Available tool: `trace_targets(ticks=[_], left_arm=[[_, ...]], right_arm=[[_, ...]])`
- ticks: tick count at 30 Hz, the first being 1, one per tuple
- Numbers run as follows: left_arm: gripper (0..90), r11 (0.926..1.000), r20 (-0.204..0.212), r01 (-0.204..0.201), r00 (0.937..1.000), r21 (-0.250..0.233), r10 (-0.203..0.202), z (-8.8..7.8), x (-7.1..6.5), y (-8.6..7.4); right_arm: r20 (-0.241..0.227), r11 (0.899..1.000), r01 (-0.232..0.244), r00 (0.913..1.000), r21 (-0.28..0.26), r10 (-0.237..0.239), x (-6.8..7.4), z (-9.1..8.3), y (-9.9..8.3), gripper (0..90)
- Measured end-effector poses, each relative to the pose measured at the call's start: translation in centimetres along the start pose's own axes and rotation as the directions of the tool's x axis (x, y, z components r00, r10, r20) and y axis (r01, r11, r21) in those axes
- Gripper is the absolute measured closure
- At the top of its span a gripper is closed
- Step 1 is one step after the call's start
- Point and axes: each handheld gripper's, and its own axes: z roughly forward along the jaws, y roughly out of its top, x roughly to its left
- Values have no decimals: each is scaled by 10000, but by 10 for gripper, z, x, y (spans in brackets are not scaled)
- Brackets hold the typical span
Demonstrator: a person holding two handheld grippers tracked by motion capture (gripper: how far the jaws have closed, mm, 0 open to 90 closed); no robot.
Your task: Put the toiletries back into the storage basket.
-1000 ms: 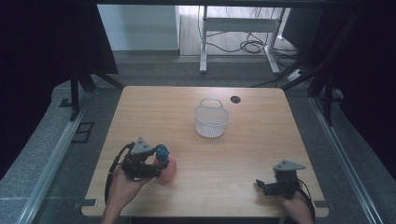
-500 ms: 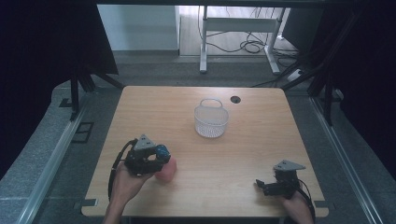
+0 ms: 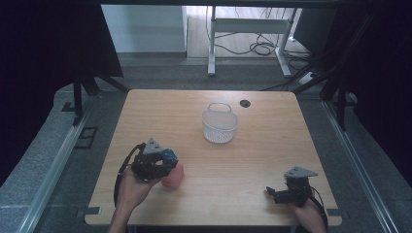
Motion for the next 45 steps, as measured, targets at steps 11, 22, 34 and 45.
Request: trace_targets(ticks=[11,22,34,45], left_arm=[[530,9998,66,-109,9999,-154,110,-7,0,20],[529,9996,287,-120,9995,-252,127,-9,2,45],[529,9992,218,-244,9994,-329,251,-7,5,74],[529,9983,218,-352,9991,-468,363,-6,5,104]], right_arm=[[4,10000,4,10000,-2,-4,0,0,0,0],[-18,10000,21,10000,22,-21,0,-1,0,0],[-36,10000,34,10000,-8,-34,1,0,0,0],[-47,10000,41,10000,-5,-41,1,0,0,0]])
